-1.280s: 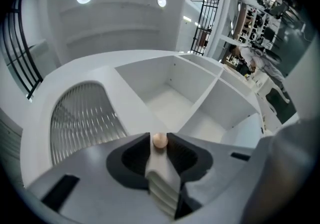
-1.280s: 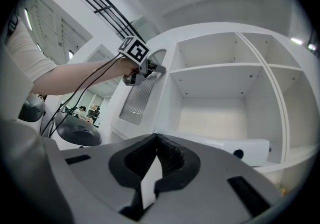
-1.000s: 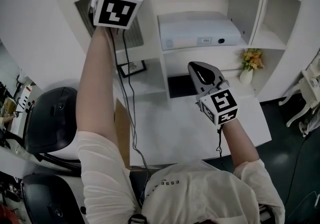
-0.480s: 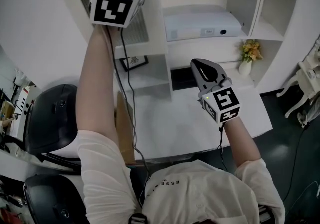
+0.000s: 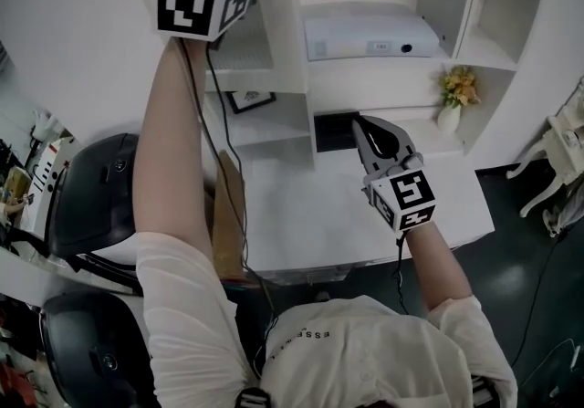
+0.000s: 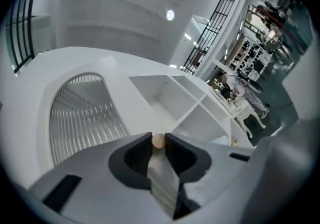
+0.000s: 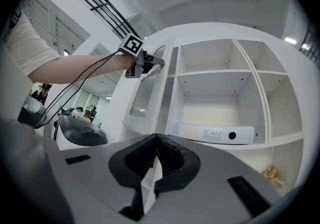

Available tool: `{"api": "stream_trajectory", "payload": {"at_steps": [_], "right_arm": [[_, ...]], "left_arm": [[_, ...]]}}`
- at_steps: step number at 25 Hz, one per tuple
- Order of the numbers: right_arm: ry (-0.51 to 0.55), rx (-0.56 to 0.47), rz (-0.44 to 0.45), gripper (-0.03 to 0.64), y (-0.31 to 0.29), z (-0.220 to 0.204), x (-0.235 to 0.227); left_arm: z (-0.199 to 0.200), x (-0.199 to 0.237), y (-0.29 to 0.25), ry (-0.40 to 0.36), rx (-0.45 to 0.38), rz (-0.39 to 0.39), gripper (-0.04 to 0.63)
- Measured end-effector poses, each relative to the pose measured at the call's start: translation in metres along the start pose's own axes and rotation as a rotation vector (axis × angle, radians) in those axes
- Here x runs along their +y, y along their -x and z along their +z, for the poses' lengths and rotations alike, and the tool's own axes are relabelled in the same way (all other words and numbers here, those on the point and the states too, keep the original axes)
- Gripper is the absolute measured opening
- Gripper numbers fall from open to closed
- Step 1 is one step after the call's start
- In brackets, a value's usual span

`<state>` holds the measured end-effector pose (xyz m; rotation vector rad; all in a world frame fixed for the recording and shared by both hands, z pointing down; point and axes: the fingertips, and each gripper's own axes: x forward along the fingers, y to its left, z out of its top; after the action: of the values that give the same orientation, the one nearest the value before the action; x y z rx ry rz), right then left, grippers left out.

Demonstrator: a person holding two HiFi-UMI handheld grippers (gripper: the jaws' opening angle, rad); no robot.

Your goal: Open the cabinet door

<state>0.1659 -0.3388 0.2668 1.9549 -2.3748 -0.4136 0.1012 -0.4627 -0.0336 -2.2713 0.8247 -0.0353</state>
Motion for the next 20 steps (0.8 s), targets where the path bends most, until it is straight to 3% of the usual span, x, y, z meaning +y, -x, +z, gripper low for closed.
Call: {"api": "stream_trajectory", "payload": {"at_steps": [4,9,13,20], "right_arm": [[-0.004,-0.027,0.027,0.014,0.011,0.008,0.006],[0.001,-0.036,0.059,0.014,0.015,0.013,0.018],[0.024,-0.015,0.074,0.014,0.007,0.014,0.032],[0.018,-0.024,0.049,0.014,-0.004,0.027,0.054]], "left_arm": [[0.005,-0.001,0.016,0.017,0.009,-0.022,0.083],[0.015,0.000,0.042,0.097,-0.045,-0.061,0.081],[0.022,0.001,0.055,0.111,-0.078,-0.093,0.074],[0.022,0.004,0.073,0.156,-0.130,-0.145,0.072]]}}
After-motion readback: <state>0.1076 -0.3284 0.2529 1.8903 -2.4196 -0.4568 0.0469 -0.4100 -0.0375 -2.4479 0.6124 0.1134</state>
